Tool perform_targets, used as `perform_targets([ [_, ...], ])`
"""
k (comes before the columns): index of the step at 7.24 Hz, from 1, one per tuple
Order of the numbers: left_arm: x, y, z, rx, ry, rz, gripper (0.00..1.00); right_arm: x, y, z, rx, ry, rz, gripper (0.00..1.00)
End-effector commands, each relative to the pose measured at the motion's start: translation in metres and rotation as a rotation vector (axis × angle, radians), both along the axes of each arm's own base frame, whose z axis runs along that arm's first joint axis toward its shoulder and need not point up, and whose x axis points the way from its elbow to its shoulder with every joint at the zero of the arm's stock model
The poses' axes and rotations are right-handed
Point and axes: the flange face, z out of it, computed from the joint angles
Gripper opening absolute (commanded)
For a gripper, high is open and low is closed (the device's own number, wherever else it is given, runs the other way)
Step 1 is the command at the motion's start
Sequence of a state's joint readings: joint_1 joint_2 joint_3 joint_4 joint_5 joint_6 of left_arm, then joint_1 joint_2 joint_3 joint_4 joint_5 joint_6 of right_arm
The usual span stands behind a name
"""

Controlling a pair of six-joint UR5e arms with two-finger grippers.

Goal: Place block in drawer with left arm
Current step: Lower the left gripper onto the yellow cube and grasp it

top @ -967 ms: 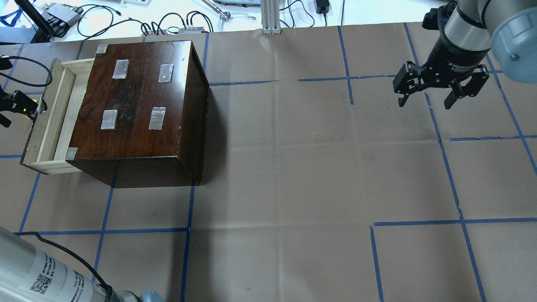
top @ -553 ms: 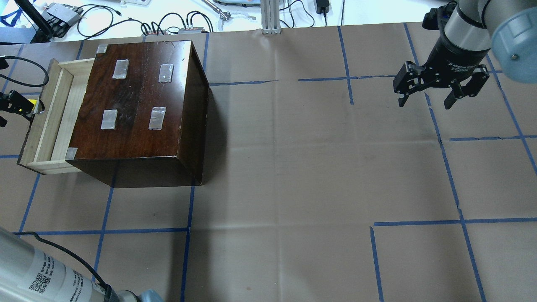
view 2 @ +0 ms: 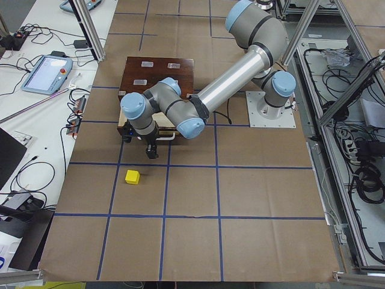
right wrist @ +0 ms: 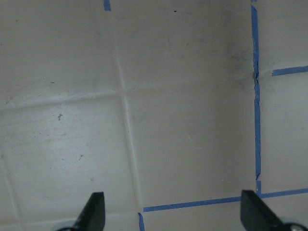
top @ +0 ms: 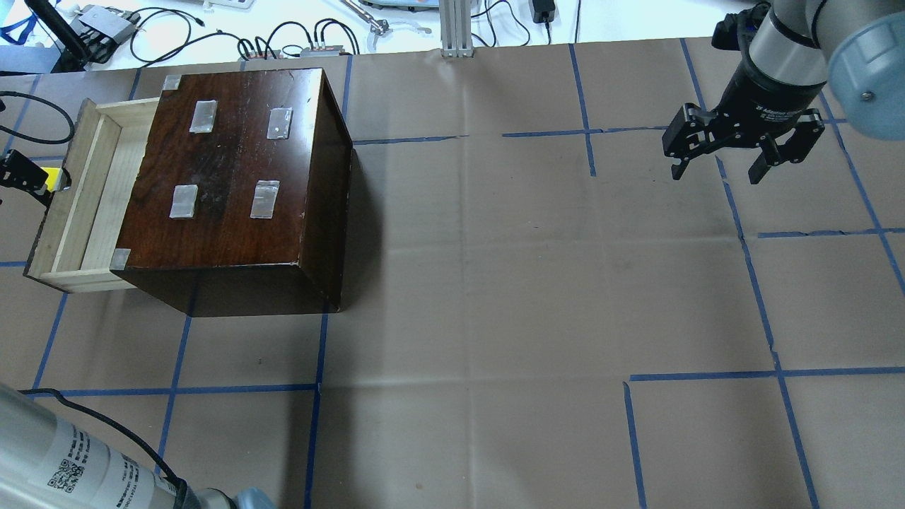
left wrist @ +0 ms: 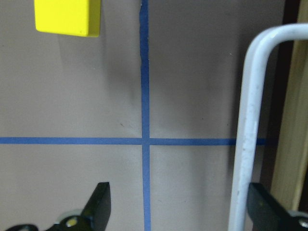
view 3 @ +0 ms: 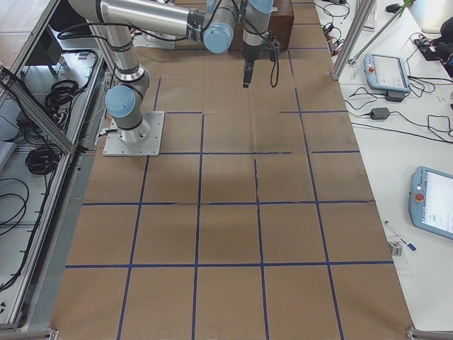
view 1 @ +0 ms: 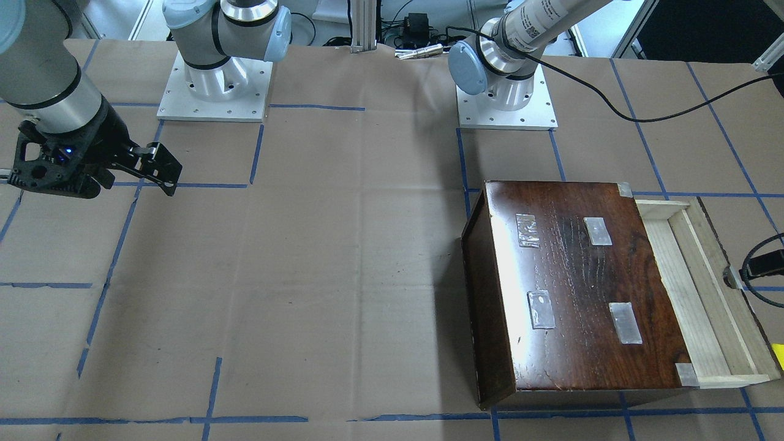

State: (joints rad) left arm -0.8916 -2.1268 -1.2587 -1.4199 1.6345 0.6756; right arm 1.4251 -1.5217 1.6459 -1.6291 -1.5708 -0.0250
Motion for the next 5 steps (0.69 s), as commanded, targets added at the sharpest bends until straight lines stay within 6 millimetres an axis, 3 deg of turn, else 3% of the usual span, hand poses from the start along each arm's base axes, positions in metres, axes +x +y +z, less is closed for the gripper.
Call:
perform_targets([
  [1,0.026,-0.034,-0.002,-0.042,-0.013,-0.065,0.99,0.000,0.000,0.000,0.000,0.000,0.001,1.00],
  [3,0.056,-0.072,-0.035,-0.056,-0.018,-0.099,0.99,0.000,0.000,-0.001,0.002,0.000,0.001,1.00],
  [5,0.074,-0.094,-0.083,-0.042,-0.002,-0.097,0.99,0.000,0.000,0.000,0.000,0.000,0.001,1.00],
])
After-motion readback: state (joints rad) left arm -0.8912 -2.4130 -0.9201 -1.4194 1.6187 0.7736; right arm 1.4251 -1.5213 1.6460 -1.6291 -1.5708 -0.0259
